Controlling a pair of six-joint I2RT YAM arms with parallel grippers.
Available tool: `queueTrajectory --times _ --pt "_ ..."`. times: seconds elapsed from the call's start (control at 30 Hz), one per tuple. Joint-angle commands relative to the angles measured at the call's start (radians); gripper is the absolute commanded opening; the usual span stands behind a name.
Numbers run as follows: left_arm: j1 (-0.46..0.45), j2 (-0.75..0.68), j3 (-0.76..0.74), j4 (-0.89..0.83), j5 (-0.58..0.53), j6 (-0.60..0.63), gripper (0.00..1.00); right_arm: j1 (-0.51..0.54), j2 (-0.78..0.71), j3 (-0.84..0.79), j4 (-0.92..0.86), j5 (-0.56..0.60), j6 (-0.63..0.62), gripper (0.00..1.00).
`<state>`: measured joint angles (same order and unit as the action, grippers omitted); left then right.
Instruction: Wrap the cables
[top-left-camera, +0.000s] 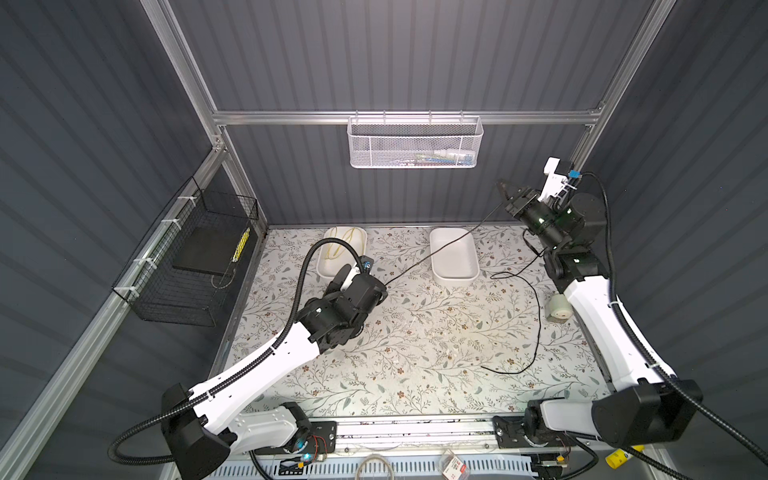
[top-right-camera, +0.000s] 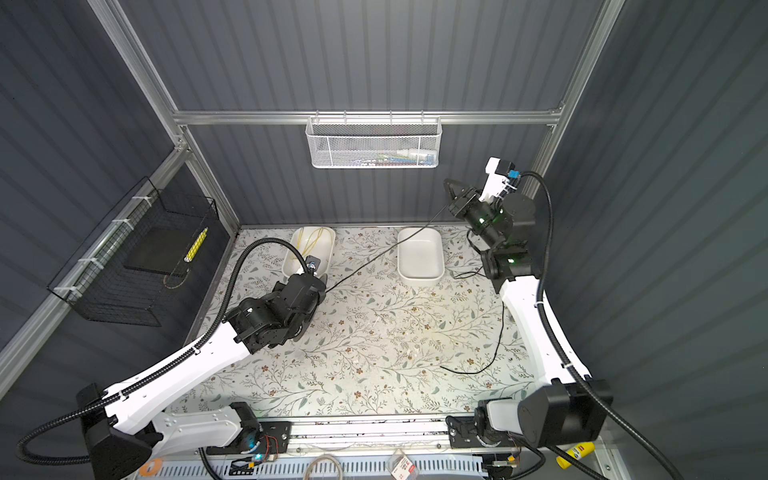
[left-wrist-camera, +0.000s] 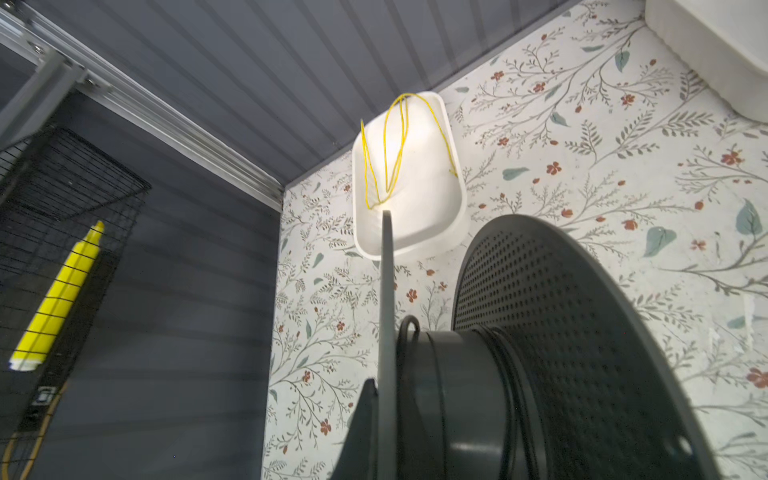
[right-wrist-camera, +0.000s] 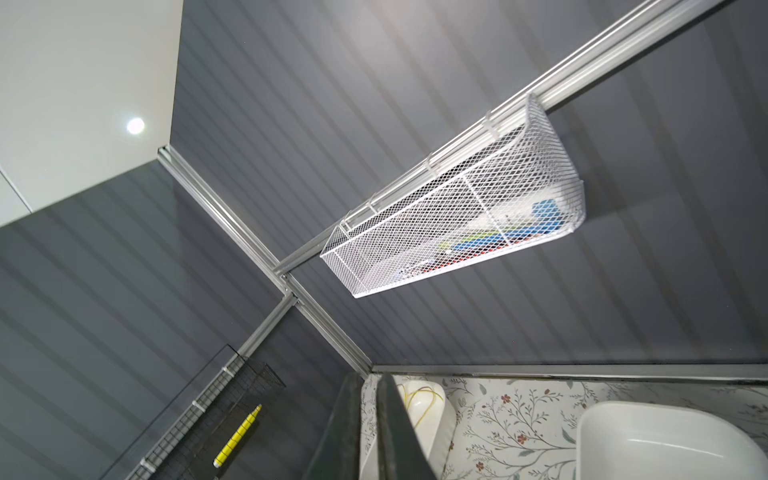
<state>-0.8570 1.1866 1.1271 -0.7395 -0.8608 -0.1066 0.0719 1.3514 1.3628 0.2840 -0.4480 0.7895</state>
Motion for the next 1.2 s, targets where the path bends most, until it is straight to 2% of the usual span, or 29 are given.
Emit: queueTrajectory --times 0.0,0.27,0.43,0.57,0.7,0.8,1.0,1.17 --pt "-0.005 -0.052 -0.023 -0.07 0.033 -0.091 0.0 -0.047 0.042 0.076 0.112 0.013 0.104 0.13" --pt "-0.005 -0.142 -0.023 -0.17 0.027 -0.139 0.0 -0.132 0.189 0.267 0.037 0.011 0.137 0.14" --pt "-0.004 -0.191 0.013 -0.234 0.015 -0.148 0.0 -0.182 0.262 0.327 -0.017 -0.005 0.136 0.09" --pt "-0.005 -0.214 0.06 -0.269 0.014 -0.142 0.0 -0.204 0.32 0.36 -0.043 -0.021 0.131 0.0" --pt "-0.005 -0.219 0.123 -0.347 0.028 -0.129 0.0 -0.199 0.393 0.429 -0.085 -0.037 0.121 0.0" --pt "-0.005 -0.213 0.185 -0.385 0.065 -0.101 0.0 -0.182 0.46 0.508 -0.139 -0.027 0.097 0.0" --pt "-0.005 -0.224 0.33 -0.37 0.232 -0.011 0.0 -0.126 0.63 0.693 -0.291 0.025 -0.005 0.0" --pt "-0.005 -0.216 0.41 -0.41 0.305 0.022 0.0 -0.116 0.724 0.737 -0.328 0.06 -0.028 0.0"
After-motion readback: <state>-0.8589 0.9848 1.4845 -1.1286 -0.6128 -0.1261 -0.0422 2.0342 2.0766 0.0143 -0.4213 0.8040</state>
